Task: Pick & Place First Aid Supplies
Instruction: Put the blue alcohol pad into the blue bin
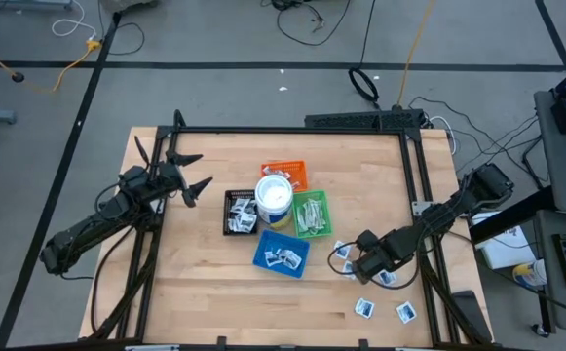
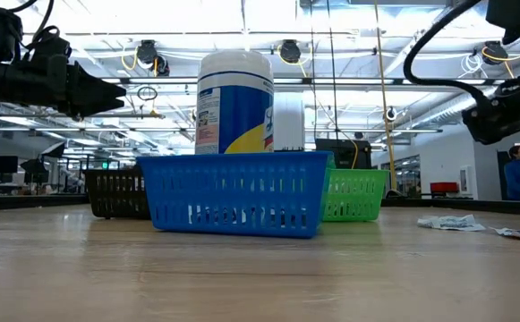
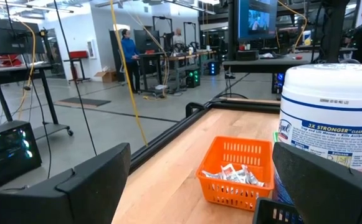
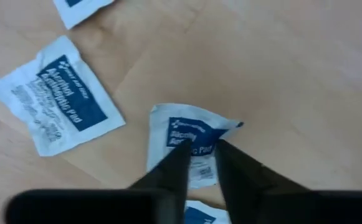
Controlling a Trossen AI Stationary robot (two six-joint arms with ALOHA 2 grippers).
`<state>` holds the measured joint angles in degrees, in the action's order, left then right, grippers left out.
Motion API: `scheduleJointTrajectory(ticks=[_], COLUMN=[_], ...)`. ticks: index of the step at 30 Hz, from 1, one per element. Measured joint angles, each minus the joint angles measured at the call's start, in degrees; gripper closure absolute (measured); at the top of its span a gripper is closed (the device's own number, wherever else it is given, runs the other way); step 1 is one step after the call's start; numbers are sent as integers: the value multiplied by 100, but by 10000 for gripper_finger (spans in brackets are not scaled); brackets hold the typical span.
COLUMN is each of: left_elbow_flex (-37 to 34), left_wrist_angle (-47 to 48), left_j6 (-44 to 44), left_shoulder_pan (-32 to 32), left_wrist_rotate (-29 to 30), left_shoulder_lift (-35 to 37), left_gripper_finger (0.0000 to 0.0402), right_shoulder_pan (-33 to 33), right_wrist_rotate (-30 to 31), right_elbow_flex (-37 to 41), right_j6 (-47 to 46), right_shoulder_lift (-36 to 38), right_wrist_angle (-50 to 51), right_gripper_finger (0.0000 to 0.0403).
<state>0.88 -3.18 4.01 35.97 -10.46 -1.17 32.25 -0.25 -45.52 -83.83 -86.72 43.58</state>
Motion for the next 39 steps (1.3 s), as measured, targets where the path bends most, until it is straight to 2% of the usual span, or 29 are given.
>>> scheduleJointTrajectory(ticks=[2,4,11,25,33,39], left_elbow_flex=[-1,1,0,0,1,-2], left_wrist_angle=[1,0,0,0,1,0], left_j6=[0,0,0,0,0,0], left_shoulder_pan=[0,0,0,0,0,0], left_wrist_rotate=[0,0,0,0,0,0], left_shoulder_lift=[0,0,0,0,0,0], left_gripper_finger=[4,4,4,4,4,4], right_shoulder_pan=[0,0,-4,-145,-429,-750], right_wrist_rotate=[-2,-2,-165,-142,-135,-118], right_elbow_flex=[0,2,-165,-1819,-2424,-3165], right_j6=[21,81,-79,-504,-768,-646], right_shoulder_lift=[0,-2,4,28,25,-539], right_wrist_angle=[-69,-160,65,2012,2653,2631], right_gripper_finger=[378,393,399,401,401,401])
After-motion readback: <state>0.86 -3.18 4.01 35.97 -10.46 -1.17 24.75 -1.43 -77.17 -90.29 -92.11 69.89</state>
